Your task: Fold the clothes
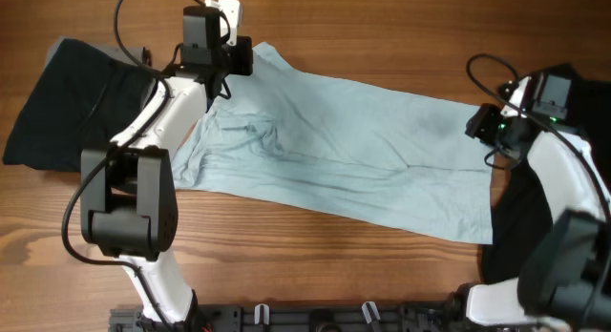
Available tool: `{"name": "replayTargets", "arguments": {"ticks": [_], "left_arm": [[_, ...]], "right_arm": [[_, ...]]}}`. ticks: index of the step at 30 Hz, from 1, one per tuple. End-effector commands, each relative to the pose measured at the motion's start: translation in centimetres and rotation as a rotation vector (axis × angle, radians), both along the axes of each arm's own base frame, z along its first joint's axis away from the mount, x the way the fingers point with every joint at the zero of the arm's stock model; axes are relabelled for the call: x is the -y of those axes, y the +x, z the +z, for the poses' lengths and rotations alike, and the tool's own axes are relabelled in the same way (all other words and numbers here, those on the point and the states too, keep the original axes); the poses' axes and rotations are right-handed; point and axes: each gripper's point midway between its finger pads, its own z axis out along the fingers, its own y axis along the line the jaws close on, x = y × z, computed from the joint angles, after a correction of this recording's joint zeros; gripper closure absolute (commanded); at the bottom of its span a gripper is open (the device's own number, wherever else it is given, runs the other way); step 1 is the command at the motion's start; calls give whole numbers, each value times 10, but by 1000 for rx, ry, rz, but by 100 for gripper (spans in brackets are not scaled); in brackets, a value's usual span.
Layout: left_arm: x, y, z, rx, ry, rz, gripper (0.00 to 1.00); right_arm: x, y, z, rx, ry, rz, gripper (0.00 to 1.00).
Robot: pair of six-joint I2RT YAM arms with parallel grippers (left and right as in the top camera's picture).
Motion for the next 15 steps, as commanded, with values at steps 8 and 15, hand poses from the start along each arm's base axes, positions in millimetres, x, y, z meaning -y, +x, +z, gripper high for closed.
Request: {"name": "replayTargets", "arguments": {"ticks": [8,15], "left_arm": [[-4,-7,-10,-48,16,17,96],[-5,-13,-16,-85,22,17,96]], "right_arm": [[42,36,-41,41,-124,-110,31],[57,47,-40,85,-198,-140,30]]}}
